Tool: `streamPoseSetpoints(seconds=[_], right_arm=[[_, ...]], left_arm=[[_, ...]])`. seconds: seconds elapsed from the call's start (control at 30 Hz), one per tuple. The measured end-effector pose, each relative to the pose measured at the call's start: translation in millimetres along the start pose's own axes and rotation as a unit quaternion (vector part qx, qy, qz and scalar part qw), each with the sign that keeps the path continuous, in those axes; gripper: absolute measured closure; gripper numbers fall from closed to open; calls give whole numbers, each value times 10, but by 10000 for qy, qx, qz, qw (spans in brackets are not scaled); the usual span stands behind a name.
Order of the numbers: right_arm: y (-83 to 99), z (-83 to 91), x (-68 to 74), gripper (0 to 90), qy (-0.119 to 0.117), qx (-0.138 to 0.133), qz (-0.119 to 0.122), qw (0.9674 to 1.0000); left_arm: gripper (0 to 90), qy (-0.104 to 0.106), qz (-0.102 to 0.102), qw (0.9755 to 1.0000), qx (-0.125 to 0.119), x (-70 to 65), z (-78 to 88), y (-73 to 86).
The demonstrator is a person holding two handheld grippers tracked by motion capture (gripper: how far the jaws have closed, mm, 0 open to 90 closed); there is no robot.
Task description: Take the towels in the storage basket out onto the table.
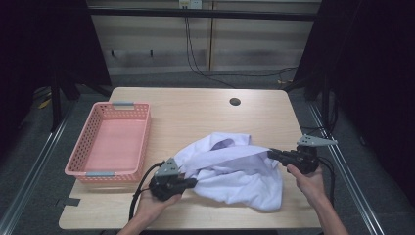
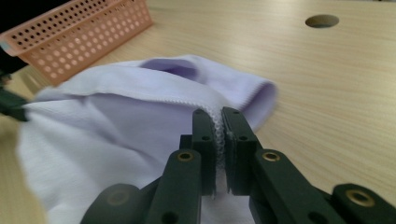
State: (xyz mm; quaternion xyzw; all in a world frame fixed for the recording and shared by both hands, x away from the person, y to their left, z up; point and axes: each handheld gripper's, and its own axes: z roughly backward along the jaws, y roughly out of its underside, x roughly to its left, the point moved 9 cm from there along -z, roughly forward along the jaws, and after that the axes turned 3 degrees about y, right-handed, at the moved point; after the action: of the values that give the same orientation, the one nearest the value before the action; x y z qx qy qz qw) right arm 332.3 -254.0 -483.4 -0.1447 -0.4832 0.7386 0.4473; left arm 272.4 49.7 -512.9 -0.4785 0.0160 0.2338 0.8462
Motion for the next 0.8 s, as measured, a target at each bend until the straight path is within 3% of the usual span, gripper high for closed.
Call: streamPoseSetpoints(seconds=[0.13, 0.2, 0.27, 0.4, 0.47, 0.57, 0.63, 0.73, 0.8], right_arm=[[143, -171, -90, 746, 339, 345, 16, 9988], [196, -225, -99, 652, 286, 440, -39, 9986], [201, -221, -87, 607, 242, 433, -23, 9988], [245, -154, -54, 522, 236, 407, -22, 9989], [286, -131, -35, 490, 227, 436, -18, 9988], [327, -101, 11, 457, 202, 441, -1, 9988], [344, -84, 41, 446, 164, 461, 23, 9988], [373, -94, 81, 436, 64, 492, -14, 9988], [446, -123, 116, 434, 53, 668, 140, 9977]], left_arm=[[851, 145, 55, 9999, -12, -74, 94, 140], [735, 49, 184, 9996, -199, -6, 190, 91], [710, -66, 390, 9980, -484, 108, 287, 26], [680, -437, 614, 9953, -605, 359, 350, 36], [622, -516, 729, 9946, -529, 432, 298, 78], [547, -437, 688, 9958, -425, 461, 207, 90], [515, -506, 656, 9960, -321, 473, 158, 98], [512, -569, 516, 9970, -96, 501, 75, 128], [568, -635, 477, 9968, -29, 515, 41, 135]])
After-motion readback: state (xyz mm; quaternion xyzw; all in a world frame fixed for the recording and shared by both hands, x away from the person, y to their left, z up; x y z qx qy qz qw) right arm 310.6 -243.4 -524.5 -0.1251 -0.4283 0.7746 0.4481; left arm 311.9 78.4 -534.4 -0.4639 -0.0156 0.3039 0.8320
